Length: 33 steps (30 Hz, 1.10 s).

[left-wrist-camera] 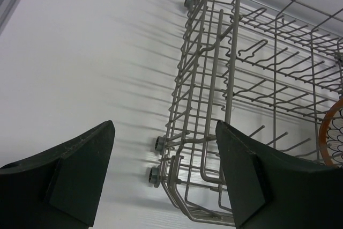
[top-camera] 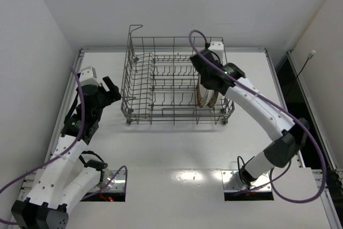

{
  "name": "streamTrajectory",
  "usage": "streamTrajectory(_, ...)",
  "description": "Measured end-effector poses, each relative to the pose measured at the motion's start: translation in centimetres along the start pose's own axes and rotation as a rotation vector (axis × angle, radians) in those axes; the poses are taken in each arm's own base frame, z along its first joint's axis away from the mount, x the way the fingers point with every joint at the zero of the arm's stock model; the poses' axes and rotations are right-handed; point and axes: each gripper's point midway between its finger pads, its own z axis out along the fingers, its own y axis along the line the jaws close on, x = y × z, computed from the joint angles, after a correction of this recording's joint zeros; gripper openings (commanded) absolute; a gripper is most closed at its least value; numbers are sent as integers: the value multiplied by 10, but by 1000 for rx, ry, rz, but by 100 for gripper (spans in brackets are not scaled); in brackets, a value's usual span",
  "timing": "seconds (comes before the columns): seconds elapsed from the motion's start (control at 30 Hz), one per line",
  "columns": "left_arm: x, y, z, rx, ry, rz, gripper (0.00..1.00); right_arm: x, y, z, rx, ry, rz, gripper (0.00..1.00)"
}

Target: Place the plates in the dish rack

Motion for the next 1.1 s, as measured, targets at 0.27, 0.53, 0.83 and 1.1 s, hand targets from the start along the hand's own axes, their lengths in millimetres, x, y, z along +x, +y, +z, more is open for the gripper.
streamTrajectory(0.27, -7, 3, -5, -11, -30, -6, 74, 36, 26, 29, 85, 69, -136, 0)
streamTrajectory(0.53, -10, 4, -7, -15, -45, -10, 74, 47, 29, 43, 93, 81, -142, 1)
streamTrajectory(0.83, -10, 4, -7, -16, -45, -9, 74, 78, 43, 74, 103, 151, -190, 7)
streamTrajectory(1.1, -10, 5, -7, -16, -45, -3, 74, 80, 44, 80, 89, 162, -173, 55)
